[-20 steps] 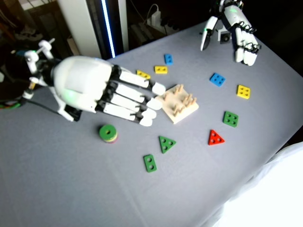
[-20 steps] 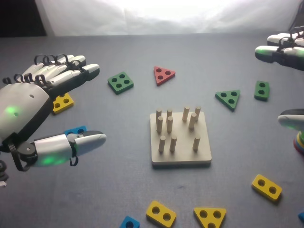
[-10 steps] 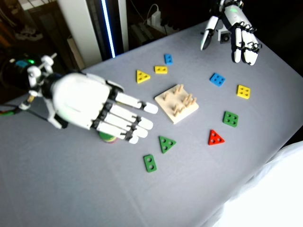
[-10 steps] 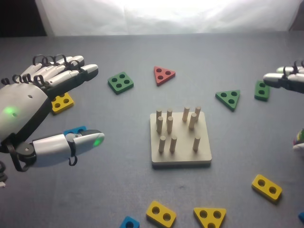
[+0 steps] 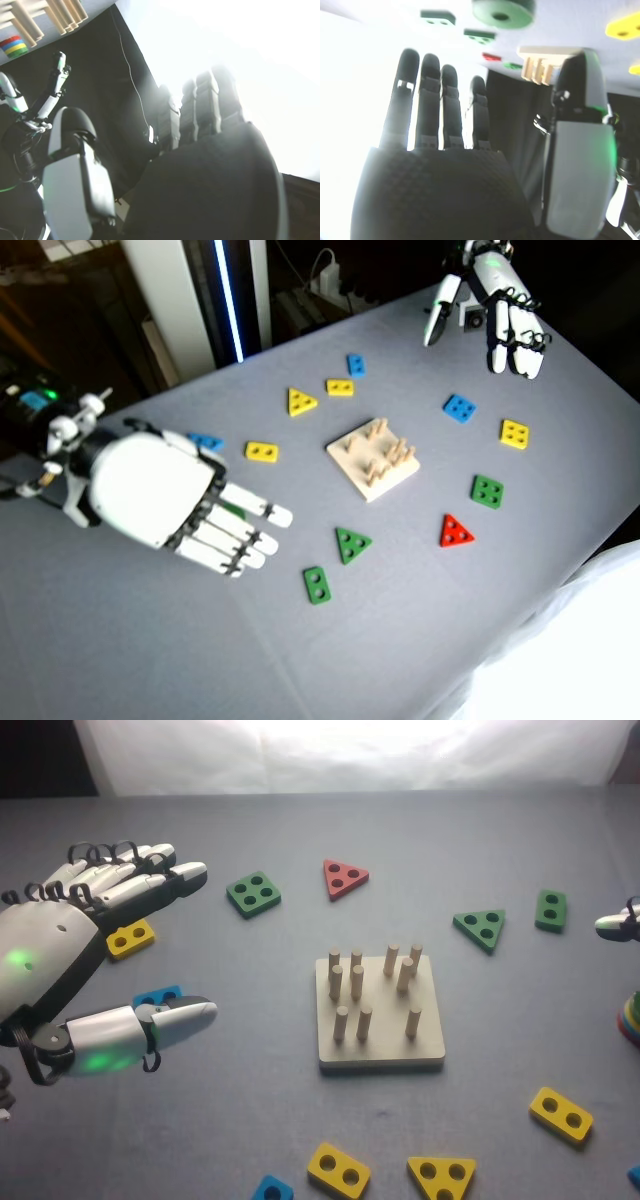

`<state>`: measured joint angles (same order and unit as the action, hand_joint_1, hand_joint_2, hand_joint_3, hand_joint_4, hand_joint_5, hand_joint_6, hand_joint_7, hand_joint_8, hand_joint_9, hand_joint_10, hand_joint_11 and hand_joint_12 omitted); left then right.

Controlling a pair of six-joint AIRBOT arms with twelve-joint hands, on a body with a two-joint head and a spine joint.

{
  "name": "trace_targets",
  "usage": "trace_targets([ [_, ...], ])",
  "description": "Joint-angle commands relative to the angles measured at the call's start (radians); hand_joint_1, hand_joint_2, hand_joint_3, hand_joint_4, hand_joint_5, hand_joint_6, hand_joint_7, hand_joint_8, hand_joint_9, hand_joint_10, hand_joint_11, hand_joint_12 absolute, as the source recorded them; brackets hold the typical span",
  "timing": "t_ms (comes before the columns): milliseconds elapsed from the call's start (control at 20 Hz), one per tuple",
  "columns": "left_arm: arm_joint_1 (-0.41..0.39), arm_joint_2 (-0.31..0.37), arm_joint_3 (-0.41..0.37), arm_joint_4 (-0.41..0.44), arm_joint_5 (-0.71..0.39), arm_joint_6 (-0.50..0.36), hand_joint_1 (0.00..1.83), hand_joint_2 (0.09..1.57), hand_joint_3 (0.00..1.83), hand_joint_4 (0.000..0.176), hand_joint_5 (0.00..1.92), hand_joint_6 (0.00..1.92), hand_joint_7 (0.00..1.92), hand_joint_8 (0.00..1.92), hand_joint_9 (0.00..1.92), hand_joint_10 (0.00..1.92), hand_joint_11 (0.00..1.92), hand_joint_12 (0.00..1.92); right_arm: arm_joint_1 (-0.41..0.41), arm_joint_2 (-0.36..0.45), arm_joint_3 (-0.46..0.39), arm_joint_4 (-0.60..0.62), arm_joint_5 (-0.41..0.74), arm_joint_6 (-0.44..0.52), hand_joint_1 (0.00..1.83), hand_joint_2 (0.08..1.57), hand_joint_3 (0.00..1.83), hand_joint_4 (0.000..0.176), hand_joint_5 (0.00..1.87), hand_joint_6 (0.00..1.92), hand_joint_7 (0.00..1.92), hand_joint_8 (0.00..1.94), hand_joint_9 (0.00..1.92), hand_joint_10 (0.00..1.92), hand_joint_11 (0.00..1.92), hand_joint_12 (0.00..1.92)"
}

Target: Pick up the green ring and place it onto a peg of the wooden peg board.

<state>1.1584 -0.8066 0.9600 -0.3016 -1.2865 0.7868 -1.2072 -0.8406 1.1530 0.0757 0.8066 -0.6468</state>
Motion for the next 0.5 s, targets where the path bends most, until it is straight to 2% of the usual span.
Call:
trace_targets([
  [0, -0.009, -0.005, 0.004, 0.018, -0.124, -0.010, 0.60, 1.04, 0.00, 0.040, 0.34, 0.00, 0.21, 0.00, 0.15, 0.01, 0.00, 0.61, 0.005, -0.006, 0.008, 0.022, 0.082, -0.001, 0.96, 0.91, 0.00, 0.111, 0.34, 0.00, 0.39, 0.01, 0.45, 0.01, 0.24, 0.80],
  [100, -0.009, -0.011, 0.005, 0.017, -0.122, -0.018, 0.61, 1.04, 0.00, 0.039, 0.34, 0.00, 0.21, 0.00, 0.15, 0.01, 0.00, 0.61, 0.005, -0.019, 0.017, 0.030, 0.052, -0.021, 0.97, 0.91, 0.00, 0.114, 0.34, 0.00, 0.40, 0.00, 0.46, 0.01, 0.25, 0.81],
  [150, -0.009, -0.014, 0.007, 0.017, -0.120, -0.022, 0.62, 1.04, 0.00, 0.046, 0.36, 0.01, 0.21, 0.00, 0.17, 0.01, 0.00, 0.65, 0.005, -0.026, 0.021, 0.030, 0.039, -0.024, 1.00, 0.92, 0.00, 0.109, 0.37, 0.00, 0.43, 0.00, 0.53, 0.01, 0.23, 0.94],
  [200, -0.009, -0.015, 0.008, 0.017, -0.119, -0.025, 0.63, 1.04, 0.00, 0.064, 0.36, 0.00, 0.21, 0.00, 0.17, 0.01, 0.00, 0.66, 0.005, -0.030, 0.024, 0.030, 0.029, -0.026, 1.02, 0.92, 0.00, 0.112, 0.39, 0.00, 0.46, 0.01, 0.56, 0.02, 0.25, 0.98],
  [350, -0.009, -0.015, 0.009, 0.018, -0.119, -0.028, 0.63, 1.04, 0.00, 0.068, 0.36, 0.00, 0.21, 0.00, 0.17, 0.01, 0.00, 0.66, 0.005, -0.044, 0.034, 0.030, 0.005, -0.031, 1.02, 0.92, 0.00, 0.112, 0.40, 0.00, 0.46, 0.01, 0.57, 0.01, 0.26, 0.99],
  [400, -0.009, -0.016, 0.009, 0.018, -0.119, -0.028, 0.62, 1.04, 0.00, 0.054, 0.37, 0.00, 0.23, 0.00, 0.18, 0.01, 0.00, 0.69, 0.005, -0.046, 0.034, 0.030, 0.000, -0.032, 1.05, 0.91, 0.00, 0.087, 0.47, 0.00, 0.54, 0.01, 0.61, 0.01, 0.29, 0.94],
  [450, -0.009, -0.017, 0.009, 0.017, -0.119, -0.029, 0.64, 1.04, 0.00, 0.051, 0.38, 0.00, 0.22, 0.00, 0.18, 0.00, 0.00, 0.70, 0.005, -0.047, 0.034, 0.030, -0.003, -0.033, 1.12, 0.92, 0.00, 0.073, 0.51, 0.00, 0.60, 0.01, 0.68, 0.02, 0.38, 0.93],
])
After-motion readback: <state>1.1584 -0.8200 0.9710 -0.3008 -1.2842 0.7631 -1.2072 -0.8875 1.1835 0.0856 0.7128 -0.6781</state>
